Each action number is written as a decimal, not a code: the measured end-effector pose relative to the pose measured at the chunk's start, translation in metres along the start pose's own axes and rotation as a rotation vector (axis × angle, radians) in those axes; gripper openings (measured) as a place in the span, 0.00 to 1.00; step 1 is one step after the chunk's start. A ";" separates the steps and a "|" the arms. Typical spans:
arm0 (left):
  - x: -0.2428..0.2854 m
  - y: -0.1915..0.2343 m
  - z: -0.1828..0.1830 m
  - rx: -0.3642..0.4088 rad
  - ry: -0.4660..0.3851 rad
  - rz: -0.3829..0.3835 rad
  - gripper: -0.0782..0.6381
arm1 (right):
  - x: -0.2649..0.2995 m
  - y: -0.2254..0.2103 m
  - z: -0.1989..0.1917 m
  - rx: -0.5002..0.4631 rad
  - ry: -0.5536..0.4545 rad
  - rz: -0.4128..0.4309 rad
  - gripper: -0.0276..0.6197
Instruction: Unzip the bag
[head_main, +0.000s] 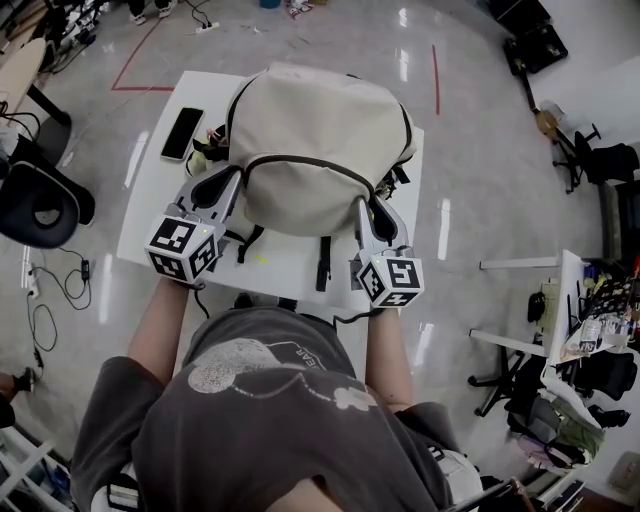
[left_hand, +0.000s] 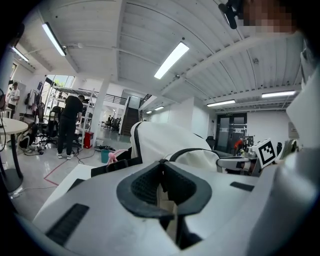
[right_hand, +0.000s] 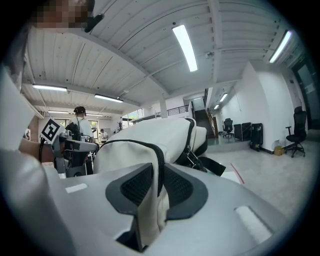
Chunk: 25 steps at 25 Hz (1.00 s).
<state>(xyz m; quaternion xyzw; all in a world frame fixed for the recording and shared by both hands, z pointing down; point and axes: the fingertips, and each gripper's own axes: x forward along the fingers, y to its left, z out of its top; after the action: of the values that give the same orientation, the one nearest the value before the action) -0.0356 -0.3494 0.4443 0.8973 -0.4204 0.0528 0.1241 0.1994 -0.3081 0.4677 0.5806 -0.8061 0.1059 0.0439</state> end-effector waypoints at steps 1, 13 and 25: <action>0.001 0.001 0.002 -0.009 -0.006 -0.006 0.15 | 0.000 0.000 0.000 -0.001 0.001 0.002 0.15; 0.017 -0.008 0.048 0.036 -0.059 -0.051 0.15 | 0.002 0.000 0.002 0.008 -0.002 0.027 0.15; 0.055 -0.064 0.063 0.149 -0.010 -0.180 0.15 | 0.003 -0.001 0.001 0.021 -0.003 0.039 0.15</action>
<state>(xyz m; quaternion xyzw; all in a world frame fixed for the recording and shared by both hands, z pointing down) 0.0482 -0.3680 0.3829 0.9384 -0.3336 0.0682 0.0594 0.1993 -0.3118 0.4678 0.5652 -0.8163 0.1145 0.0343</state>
